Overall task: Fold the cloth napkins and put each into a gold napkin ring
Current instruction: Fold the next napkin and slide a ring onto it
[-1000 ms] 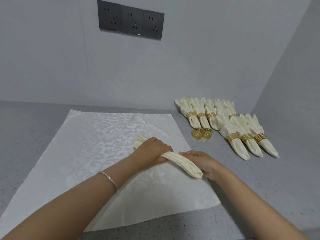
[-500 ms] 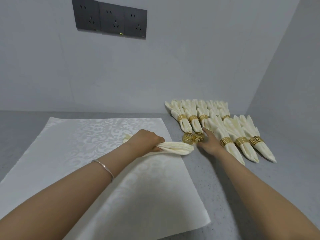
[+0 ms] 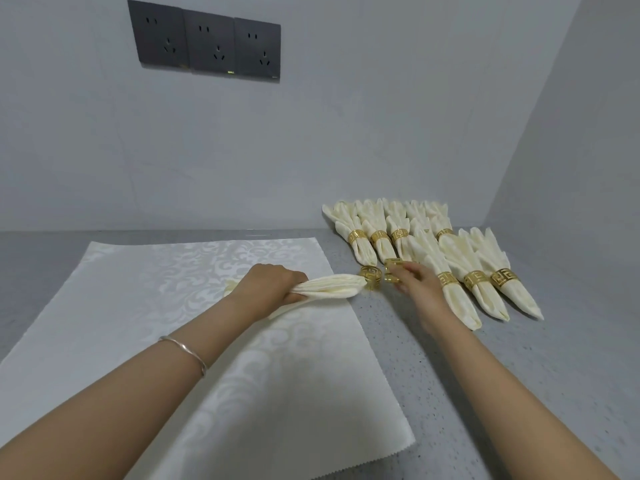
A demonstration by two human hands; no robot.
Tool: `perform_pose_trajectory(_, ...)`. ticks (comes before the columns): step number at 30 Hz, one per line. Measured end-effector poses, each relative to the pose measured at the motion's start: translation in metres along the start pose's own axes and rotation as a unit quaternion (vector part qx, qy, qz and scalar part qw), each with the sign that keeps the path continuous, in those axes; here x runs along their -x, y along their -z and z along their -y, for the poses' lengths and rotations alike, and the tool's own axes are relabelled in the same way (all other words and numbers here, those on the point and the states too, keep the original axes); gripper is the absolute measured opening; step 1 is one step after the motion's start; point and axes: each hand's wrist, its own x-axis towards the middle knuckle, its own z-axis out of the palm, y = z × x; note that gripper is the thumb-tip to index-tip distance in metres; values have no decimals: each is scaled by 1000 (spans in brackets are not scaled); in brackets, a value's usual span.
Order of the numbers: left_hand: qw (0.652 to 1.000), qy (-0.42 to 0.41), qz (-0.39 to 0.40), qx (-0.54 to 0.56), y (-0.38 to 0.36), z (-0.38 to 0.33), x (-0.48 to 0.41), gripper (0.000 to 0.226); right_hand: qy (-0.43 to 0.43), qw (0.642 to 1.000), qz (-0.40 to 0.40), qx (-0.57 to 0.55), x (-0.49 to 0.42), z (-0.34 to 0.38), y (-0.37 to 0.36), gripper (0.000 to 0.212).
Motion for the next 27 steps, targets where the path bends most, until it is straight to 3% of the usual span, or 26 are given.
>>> perform_pose_trajectory(4,1000,13,1,-3,5,1,13,37,-39,989,132,-55,29,11,-16,47)
perform_pose_trajectory(10,1000,4,-19,12,17,0,28,37,-60,975,208,-43,65,22,-60,75)
perform_pose_trajectory(11,1000,3,-20,8,19,0,30,36,-57,975,209,-39,68,23,-65,72)
perform_pose_trajectory(15,1000,23,-7,-8,27,8,44,32,-38,978,203,31,76,32,-64,27)
perform_pose_trajectory(18,999,41,20,6,28,13,51,33,-41,978,199,43,76,30,-61,21)
perform_pose_trajectory(23,985,53,88,136,21,6,53,84,-27,979,199,25,81,28,-67,15)
perform_pose_trajectory(25,975,51,85,198,19,-3,50,82,-16,980,199,26,83,26,-69,10)
perform_pose_trajectory(27,972,42,69,223,20,-9,47,64,-5,980,198,27,85,25,-71,9)
